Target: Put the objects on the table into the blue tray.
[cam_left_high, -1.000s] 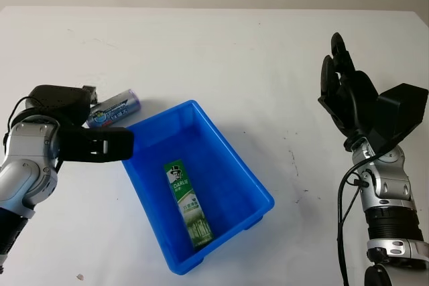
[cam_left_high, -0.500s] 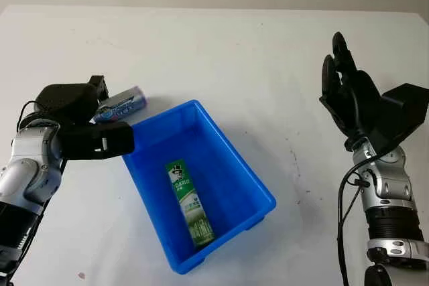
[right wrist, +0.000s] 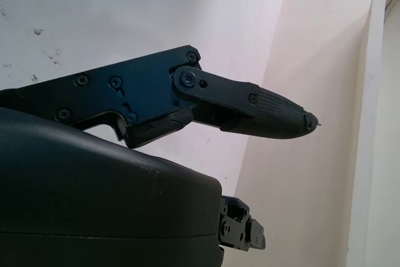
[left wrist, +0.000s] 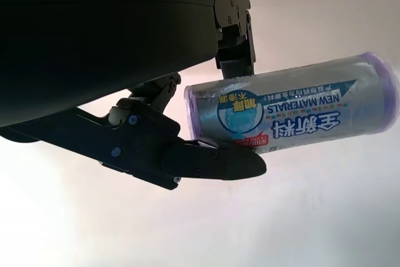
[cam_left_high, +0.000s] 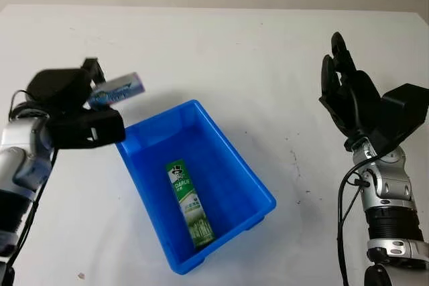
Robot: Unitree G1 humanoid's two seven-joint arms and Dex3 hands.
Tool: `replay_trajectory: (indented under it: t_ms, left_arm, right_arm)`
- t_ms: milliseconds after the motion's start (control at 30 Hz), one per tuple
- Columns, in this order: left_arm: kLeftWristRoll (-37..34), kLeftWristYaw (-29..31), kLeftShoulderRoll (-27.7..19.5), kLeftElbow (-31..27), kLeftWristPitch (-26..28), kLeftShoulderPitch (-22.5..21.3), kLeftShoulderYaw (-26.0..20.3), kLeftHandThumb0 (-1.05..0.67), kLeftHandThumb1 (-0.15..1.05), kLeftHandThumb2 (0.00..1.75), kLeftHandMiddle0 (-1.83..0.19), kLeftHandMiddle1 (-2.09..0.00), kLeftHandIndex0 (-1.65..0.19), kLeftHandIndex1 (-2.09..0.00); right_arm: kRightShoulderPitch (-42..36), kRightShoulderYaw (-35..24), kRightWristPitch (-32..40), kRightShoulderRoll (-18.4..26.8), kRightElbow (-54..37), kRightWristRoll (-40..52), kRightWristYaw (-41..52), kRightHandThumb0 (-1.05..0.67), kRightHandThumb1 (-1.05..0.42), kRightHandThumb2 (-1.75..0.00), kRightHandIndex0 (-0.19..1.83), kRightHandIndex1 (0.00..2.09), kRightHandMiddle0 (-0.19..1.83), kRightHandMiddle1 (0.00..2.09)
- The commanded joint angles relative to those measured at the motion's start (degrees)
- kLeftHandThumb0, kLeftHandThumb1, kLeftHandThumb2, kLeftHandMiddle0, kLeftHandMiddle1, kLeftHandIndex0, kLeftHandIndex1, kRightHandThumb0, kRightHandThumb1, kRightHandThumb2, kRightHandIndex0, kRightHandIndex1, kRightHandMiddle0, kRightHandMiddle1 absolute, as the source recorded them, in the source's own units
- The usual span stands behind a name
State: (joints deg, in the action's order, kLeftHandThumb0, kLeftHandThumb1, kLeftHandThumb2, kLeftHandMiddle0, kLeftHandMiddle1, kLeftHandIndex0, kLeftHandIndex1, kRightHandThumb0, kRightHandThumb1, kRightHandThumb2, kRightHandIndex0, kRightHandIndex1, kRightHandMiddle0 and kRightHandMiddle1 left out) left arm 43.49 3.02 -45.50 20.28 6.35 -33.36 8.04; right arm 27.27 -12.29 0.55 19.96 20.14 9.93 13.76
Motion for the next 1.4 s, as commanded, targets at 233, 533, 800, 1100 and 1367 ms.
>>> replay_trajectory:
  t_ms: [233, 533, 800, 1100, 1367]
  left_arm:
    - [-2.4, -1.2, -0.8, -6.3, 3.1, -3.8, -5.3, -0.42, 1.05, 0.48, -0.81, -2.09, -0.34, -2.09]
    - [-10.6, 2.6, 1.2, -29.0, 3.0, 4.5, -12.6, -0.38, 1.05, 0.43, -0.88, -2.09, -0.53, -2.09]
    - [-16.4, 14.9, 5.8, -51.7, 9.6, 15.7, -13.2, -0.36, 1.05, 0.49, -0.91, -2.09, -0.45, -2.09]
    - [-15.3, 29.1, 3.1, -63.3, 14.1, 24.6, -12.2, -0.35, 1.05, 0.54, -0.91, -2.09, -0.45, -2.09]
    - [-12.7, 36.6, -0.2, -63.9, 13.4, 26.9, -9.3, -0.5, 1.05, 0.46, -0.34, -1.95, 0.0, -1.85]
  right_arm:
    - [-0.4, -0.5, -0.1, -0.4, -0.2, 0.9, 0.0, -0.68, -1.05, -0.68, -0.19, 0.0, -0.19, 0.0]
    - [-0.7, -0.4, -0.4, -0.3, -0.1, 1.0, 0.3, -0.66, -1.05, -0.7, -0.19, 0.0, -0.19, 0.0]
    - [-0.8, -0.3, -0.5, -0.4, -0.4, 1.3, 0.5, -0.65, -1.05, -0.7, -0.19, 0.0, -0.19, 0.0]
    - [-1.2, -0.3, 0.5, -0.1, -1.3, 1.3, 0.5, -0.66, -1.05, -0.7, -0.19, 0.0, -0.19, 0.0]
    - [-0.8, -0.1, 0.2, -0.5, -0.9, 1.1, 0.2, -0.65, -1.05, -0.69, -0.19, 0.0, -0.19, 0.0]
